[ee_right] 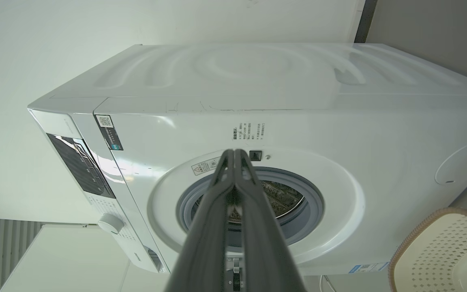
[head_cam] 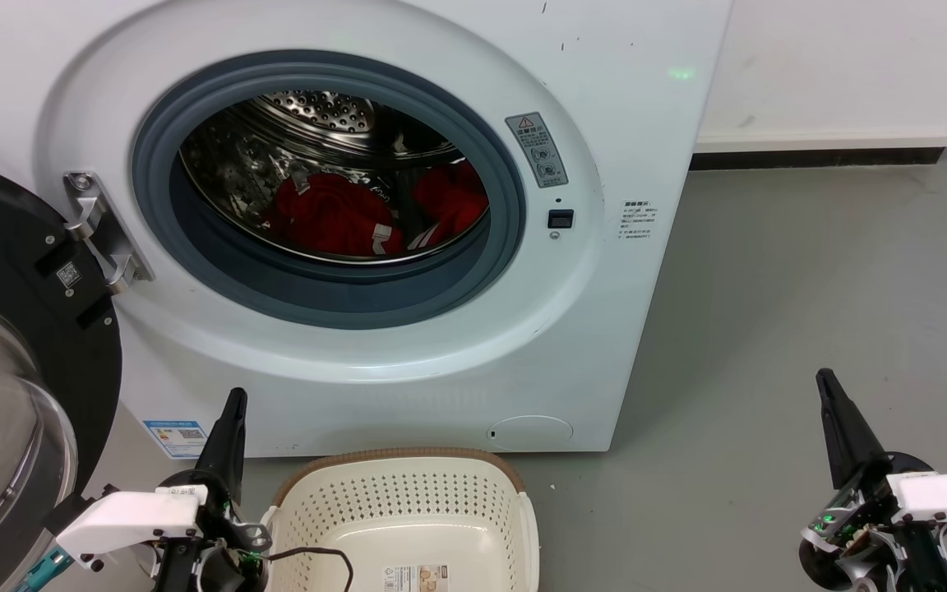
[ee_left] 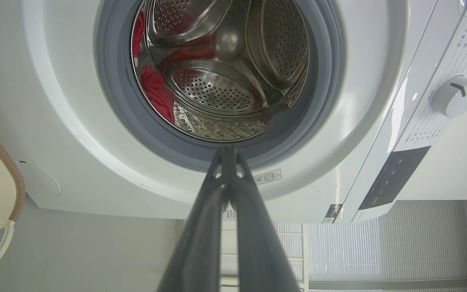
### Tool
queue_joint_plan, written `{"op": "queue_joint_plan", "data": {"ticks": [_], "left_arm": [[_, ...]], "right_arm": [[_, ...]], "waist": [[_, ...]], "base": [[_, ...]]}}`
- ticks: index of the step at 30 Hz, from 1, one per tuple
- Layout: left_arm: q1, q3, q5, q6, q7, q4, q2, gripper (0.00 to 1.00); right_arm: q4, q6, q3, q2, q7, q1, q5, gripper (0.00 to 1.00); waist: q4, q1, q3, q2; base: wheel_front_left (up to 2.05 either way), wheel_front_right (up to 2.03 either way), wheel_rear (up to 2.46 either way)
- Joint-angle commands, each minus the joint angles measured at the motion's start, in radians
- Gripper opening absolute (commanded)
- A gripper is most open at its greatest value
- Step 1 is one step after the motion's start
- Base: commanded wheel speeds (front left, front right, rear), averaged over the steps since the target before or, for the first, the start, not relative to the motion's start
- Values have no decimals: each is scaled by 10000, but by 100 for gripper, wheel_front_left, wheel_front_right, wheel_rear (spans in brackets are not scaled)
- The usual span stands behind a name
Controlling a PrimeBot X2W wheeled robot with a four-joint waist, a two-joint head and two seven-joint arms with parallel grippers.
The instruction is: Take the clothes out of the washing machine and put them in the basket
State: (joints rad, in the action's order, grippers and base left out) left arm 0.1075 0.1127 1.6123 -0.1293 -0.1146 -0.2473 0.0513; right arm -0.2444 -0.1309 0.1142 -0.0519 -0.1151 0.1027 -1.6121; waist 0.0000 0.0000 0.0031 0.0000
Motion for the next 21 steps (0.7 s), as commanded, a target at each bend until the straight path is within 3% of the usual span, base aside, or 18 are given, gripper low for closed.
{"op": "queue_joint_plan", "data": {"ticks": [1,21], "left_arm": [[52,30,14,-42,-20,15,-22,0],[52,32,14,-42,-20,16,-22,0]], "right_arm": [[-19,3,-4,30,-7,126,-15,0],[-19,3,-4,30,-6,126,-15,0]], "waist": [[0,0,0,0],[0,0,0,0]], "base": [[0,0,0],[0,0,0]]}}
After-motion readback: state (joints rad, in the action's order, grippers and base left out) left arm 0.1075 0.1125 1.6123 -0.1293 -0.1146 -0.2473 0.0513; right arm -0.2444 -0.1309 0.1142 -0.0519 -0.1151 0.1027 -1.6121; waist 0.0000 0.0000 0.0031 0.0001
